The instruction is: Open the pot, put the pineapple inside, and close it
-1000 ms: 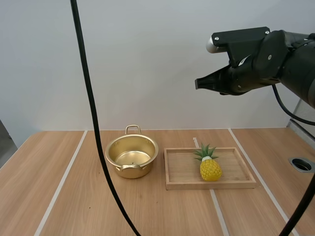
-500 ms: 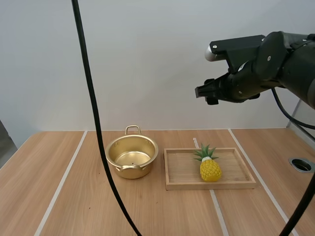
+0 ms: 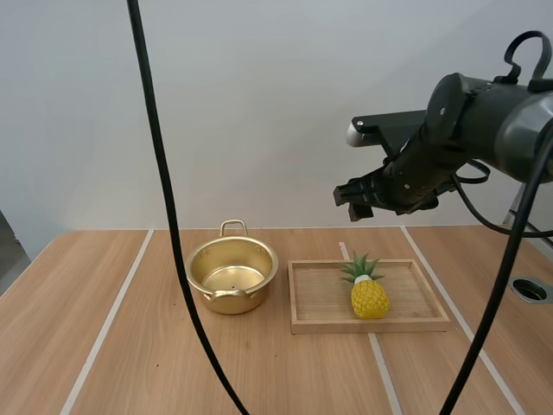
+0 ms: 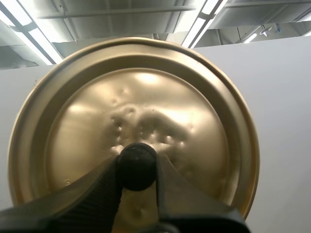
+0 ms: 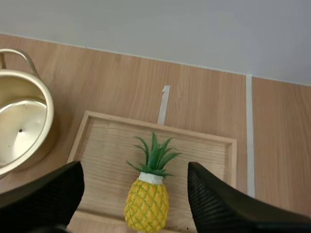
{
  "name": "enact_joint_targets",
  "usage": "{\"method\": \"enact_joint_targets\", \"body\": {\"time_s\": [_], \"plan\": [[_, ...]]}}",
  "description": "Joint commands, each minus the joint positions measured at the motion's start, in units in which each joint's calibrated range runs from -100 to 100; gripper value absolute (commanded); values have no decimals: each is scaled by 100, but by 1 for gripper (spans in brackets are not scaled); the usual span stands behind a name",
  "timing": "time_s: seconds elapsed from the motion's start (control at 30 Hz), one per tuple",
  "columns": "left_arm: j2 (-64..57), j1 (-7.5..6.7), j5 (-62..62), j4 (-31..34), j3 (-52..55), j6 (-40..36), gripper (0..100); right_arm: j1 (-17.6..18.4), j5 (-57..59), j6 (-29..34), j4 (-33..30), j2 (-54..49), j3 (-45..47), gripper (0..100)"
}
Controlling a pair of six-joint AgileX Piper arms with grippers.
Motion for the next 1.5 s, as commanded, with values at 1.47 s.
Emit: {"method": "enact_joint_targets", "body": {"time_s": [1.47], "plan": [[-52,-1,67,-99,-35,-272,0,-23,-2663,-312,-26,2121,1693,100]]}}
